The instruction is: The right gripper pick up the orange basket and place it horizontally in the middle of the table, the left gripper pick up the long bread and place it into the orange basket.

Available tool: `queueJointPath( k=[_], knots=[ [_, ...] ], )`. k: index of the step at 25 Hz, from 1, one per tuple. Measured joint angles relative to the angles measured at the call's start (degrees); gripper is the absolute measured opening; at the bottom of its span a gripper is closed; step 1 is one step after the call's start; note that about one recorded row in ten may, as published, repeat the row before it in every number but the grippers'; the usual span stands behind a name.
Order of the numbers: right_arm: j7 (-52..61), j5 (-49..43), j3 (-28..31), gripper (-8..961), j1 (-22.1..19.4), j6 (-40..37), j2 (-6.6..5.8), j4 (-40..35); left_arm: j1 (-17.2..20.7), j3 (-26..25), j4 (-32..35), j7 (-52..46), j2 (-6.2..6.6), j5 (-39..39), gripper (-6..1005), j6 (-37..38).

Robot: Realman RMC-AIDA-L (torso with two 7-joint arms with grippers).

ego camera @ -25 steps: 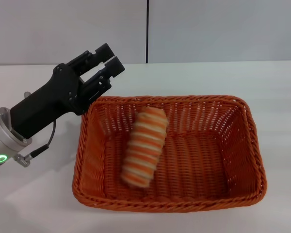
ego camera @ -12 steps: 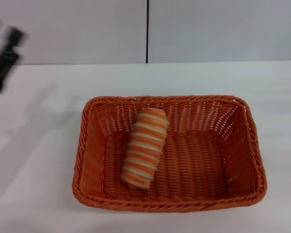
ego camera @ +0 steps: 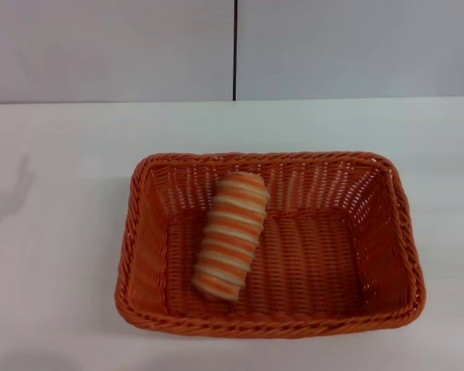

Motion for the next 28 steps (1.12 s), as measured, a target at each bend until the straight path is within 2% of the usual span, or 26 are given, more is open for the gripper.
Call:
queueJointPath(
  k=[9, 26, 28],
  knots=[
    [-4.9, 0.6, 3.4, 474, 0.7, -0.3, 1.08, 1.6, -0.2, -0.3, 0.1, 4.6, -0.02, 0.0, 813, -0.3],
    [-16.1, 1.1, 5.0, 461, 1.5, -0.2, 1.09, 3.1, -2.4, -1.2, -0.5, 4.9, -0.04, 0.0, 810, -1.6],
    [-16.7, 1.1, 5.0, 365, 1.4, -0.2, 1.09, 3.1, -2.6, -1.2, -0.5, 4.9, -0.09, 0.0, 810, -2.2]
  ],
)
